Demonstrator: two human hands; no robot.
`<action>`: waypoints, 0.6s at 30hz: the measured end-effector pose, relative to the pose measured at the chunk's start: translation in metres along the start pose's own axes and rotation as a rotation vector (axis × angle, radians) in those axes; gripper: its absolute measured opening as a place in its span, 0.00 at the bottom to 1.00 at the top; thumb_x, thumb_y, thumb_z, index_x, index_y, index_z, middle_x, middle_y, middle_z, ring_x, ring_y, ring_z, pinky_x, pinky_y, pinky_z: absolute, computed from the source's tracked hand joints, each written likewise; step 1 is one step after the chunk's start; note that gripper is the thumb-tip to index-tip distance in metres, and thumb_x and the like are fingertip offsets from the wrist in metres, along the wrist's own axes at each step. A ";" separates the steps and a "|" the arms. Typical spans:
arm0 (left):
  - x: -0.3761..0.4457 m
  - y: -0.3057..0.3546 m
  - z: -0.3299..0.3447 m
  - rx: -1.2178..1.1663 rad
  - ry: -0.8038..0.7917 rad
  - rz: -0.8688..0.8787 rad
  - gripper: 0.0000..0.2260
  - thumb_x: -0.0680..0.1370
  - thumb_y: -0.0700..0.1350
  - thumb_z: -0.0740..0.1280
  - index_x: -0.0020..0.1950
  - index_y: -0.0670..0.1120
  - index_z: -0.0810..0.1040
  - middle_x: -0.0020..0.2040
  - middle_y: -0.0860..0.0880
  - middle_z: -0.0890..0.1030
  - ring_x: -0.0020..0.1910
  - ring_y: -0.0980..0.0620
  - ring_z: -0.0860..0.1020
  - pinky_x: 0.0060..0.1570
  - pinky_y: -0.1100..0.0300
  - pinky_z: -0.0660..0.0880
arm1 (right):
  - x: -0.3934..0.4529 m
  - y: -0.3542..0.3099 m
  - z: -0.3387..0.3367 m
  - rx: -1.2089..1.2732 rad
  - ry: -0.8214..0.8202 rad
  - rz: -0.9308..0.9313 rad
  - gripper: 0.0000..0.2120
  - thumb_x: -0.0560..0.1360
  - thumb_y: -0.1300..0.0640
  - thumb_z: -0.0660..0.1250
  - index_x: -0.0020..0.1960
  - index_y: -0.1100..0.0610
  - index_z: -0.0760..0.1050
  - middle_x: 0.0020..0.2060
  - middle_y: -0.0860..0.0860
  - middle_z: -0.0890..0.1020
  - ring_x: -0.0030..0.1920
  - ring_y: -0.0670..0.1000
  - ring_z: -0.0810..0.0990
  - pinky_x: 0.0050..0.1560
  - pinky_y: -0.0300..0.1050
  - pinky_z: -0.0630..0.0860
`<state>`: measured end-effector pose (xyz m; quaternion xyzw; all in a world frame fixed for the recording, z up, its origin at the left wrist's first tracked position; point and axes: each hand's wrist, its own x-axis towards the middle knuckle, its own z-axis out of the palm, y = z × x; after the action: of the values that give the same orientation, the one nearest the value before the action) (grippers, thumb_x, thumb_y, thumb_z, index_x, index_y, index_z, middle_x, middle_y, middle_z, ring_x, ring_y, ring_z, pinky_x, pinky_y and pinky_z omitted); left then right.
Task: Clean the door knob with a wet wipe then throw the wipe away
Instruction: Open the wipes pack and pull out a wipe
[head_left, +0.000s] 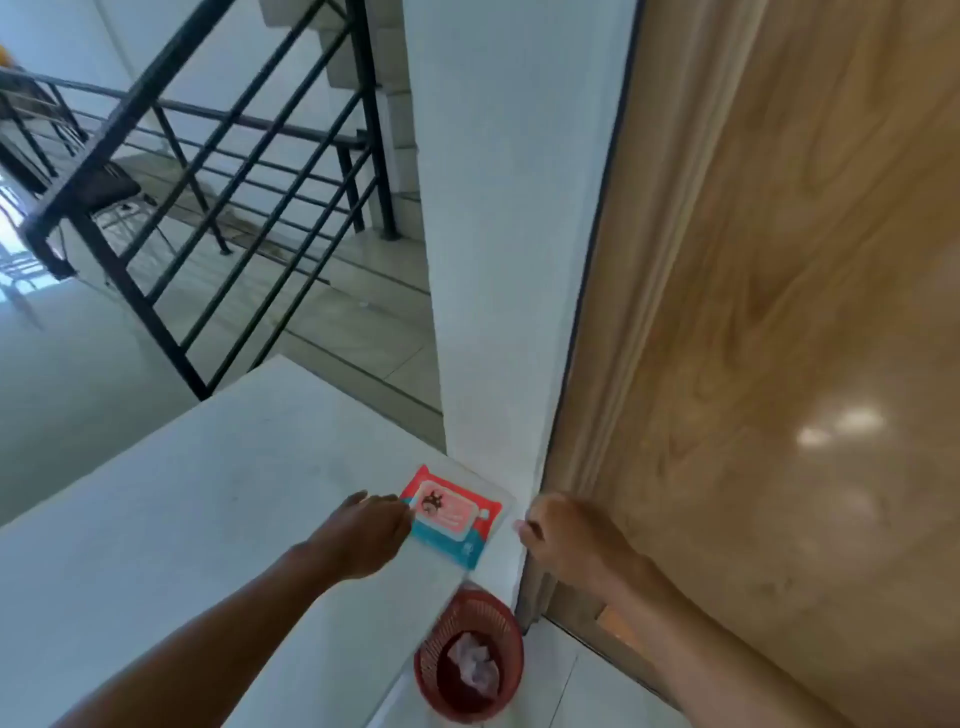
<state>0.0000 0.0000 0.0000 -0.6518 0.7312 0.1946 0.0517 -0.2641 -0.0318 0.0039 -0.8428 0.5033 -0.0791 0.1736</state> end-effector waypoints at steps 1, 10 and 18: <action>0.002 -0.005 0.003 0.006 -0.021 0.002 0.16 0.82 0.50 0.51 0.63 0.53 0.75 0.65 0.55 0.75 0.64 0.52 0.74 0.73 0.48 0.62 | 0.005 -0.004 0.011 0.011 -0.032 0.016 0.16 0.79 0.46 0.59 0.37 0.53 0.71 0.35 0.48 0.75 0.35 0.49 0.76 0.28 0.36 0.63; 0.031 -0.021 0.037 0.012 -0.018 0.123 0.17 0.81 0.51 0.56 0.69 0.49 0.70 0.70 0.52 0.72 0.66 0.50 0.73 0.69 0.53 0.67 | 0.053 -0.035 0.071 0.158 -0.179 0.074 0.15 0.77 0.56 0.63 0.62 0.55 0.73 0.62 0.54 0.76 0.60 0.56 0.77 0.59 0.51 0.77; 0.026 -0.024 0.065 -0.039 -0.042 0.076 0.22 0.81 0.52 0.56 0.75 0.53 0.61 0.78 0.50 0.59 0.72 0.46 0.67 0.71 0.50 0.64 | 0.078 -0.042 0.108 0.021 -0.138 0.017 0.28 0.77 0.52 0.67 0.74 0.54 0.61 0.71 0.51 0.67 0.72 0.53 0.65 0.71 0.49 0.65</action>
<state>0.0082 -0.0034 -0.0732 -0.6201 0.7503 0.2243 0.0470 -0.1593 -0.0589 -0.0839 -0.8401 0.4964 -0.0245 0.2174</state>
